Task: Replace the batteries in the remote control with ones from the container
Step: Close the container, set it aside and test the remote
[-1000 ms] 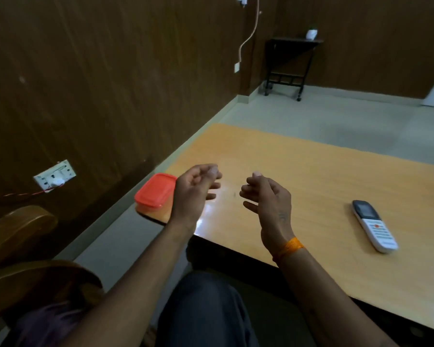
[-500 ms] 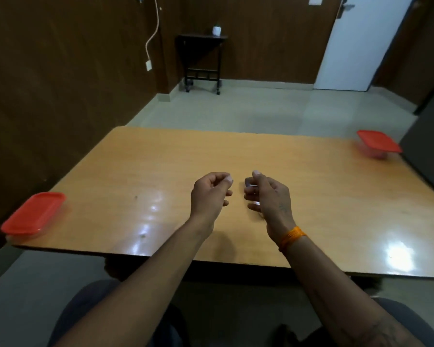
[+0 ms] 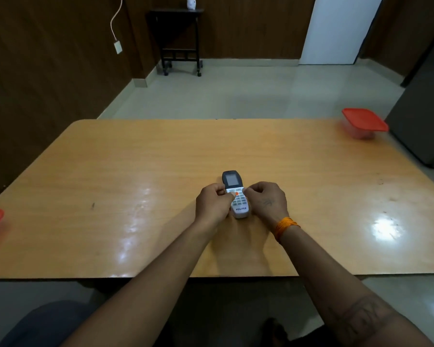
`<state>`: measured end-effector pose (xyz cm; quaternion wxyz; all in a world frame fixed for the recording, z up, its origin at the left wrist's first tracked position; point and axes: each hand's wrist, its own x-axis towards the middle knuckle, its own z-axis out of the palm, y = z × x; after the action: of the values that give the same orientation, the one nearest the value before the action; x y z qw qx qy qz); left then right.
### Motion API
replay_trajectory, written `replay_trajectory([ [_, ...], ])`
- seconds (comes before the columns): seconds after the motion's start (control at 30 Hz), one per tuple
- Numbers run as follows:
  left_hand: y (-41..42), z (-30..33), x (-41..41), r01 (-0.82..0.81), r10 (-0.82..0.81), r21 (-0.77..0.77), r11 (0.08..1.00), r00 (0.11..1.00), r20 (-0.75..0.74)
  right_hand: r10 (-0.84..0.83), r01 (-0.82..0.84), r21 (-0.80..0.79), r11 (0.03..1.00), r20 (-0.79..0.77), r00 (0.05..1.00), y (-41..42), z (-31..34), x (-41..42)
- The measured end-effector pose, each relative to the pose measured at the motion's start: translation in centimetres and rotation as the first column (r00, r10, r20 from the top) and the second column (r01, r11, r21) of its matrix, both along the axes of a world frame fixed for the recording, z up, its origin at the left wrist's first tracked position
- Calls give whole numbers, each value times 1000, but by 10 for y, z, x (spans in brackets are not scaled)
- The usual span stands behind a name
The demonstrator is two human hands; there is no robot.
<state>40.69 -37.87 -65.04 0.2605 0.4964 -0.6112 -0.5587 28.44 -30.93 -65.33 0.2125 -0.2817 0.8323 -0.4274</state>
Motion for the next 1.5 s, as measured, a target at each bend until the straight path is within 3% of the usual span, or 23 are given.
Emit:
replay_trajectory([
  [0.13,-17,-5,-5,-13,14,40,999,1000,-17,14,-15,12,1000,43,999,-20,-3,-3],
  [0.43,-83,7,12,2,-1,36,999,1000,-25,-20,55,-122,991,268,963,-81,-11,14],
  [0.8,-142,8,32,46,-48,90,995,999,14,-61,80,-61,995,266,962,-150,-26,25],
  [1.23,-140,3,36,43,-36,91,995,996,-79,-28,62,-144,988,227,973,-139,-17,31],
  [1.4,-142,3,42,-30,27,-69,997,999,-39,-44,61,-173,983,102,994,-126,-3,29],
  [1.5,-147,14,41,-52,35,-232,971,996,-79,-45,48,-313,949,18,999,-125,13,23],
])
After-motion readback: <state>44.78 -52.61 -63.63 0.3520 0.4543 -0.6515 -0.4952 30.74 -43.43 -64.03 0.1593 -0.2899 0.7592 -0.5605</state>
